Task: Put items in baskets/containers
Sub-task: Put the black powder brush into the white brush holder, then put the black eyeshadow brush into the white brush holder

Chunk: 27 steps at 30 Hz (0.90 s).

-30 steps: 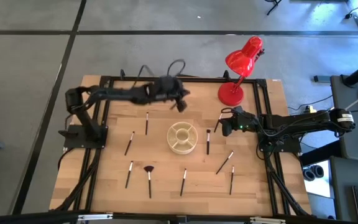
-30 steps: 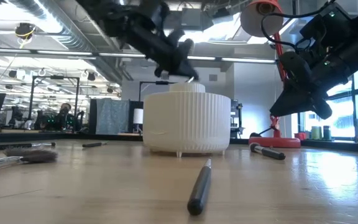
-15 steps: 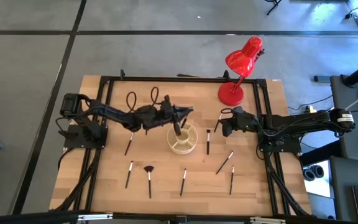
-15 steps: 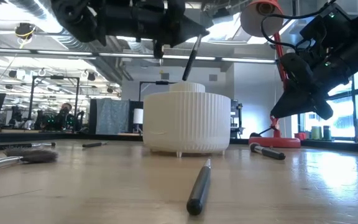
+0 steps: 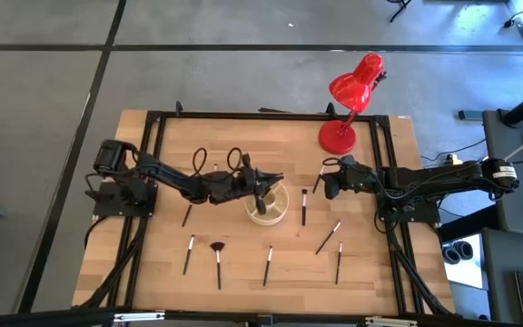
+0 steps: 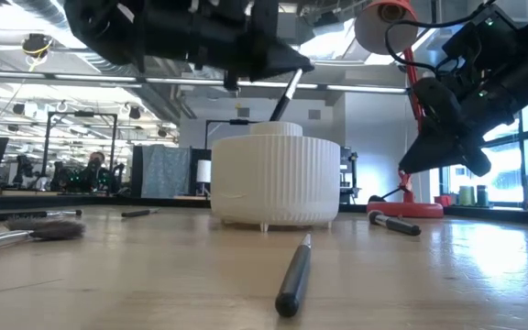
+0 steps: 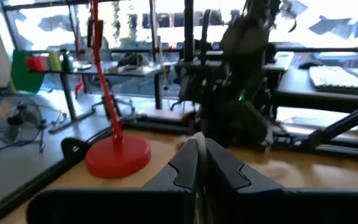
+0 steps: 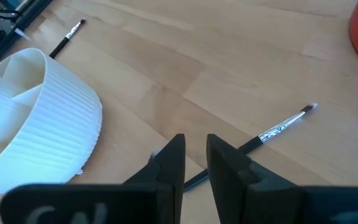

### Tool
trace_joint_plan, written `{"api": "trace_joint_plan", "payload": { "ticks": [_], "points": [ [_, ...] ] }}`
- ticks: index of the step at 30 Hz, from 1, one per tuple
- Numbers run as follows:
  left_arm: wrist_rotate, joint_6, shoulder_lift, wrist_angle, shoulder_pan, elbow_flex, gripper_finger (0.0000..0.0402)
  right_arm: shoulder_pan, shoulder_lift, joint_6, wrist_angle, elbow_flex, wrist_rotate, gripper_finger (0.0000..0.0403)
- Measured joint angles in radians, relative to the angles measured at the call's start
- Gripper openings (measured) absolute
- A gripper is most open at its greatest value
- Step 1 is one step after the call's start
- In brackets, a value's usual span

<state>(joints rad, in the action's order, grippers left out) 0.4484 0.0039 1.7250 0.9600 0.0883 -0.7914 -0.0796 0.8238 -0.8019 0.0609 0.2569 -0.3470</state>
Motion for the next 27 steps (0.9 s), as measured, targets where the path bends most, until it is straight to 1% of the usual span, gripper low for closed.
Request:
{"api": "trace_joint_plan", "payload": {
  "ticks": [3, 7, 11, 13, 17, 23, 25, 27],
  "points": [
    [0.008, -0.017, 0.025, 0.004, 0.0, 0.0, 0.0015, 0.0, 0.0, -0.002, -0.004, 0.0, 0.0, 0.0067],
    [0.011, -0.017, 0.026, 0.009, 0.002, 0.0, 0.0015, 0.005, 0.0, -0.012, -0.019, 0.0, -0.012, 0.0067],
    [0.012, -0.015, 0.02, 0.01, 0.002, 0.0, 0.0017, 0.021, 0.0, -0.053, -0.026, 0.0, -0.078, 0.0067],
    [0.012, -0.007, 0.02, 0.005, 0.002, 0.0, 0.0026, 0.022, 0.0, -0.07, -0.026, 0.0, -0.107, 0.0067],
    [0.011, -0.015, 0.02, -0.029, 0.002, 0.0, 0.006, 0.022, 0.0, -0.087, -0.026, 0.0, -0.105, 0.0067],
    [0.027, -0.016, -0.007, -0.122, 0.002, 0.0, 0.0129, 0.018, 0.0, -0.133, -0.021, 0.001, -0.043, 0.0067],
    [0.035, 0.006, -0.024, -0.142, 0.002, -0.001, 0.0147, 0.017, 0.007, -0.151, 0.015, 0.015, -0.043, 0.0067],
    [0.061, 0.048, -0.057, -0.171, 0.001, -0.003, 0.0161, 0.017, 0.02, -0.172, 0.086, 0.049, -0.05, 0.0067]
  ]
}}
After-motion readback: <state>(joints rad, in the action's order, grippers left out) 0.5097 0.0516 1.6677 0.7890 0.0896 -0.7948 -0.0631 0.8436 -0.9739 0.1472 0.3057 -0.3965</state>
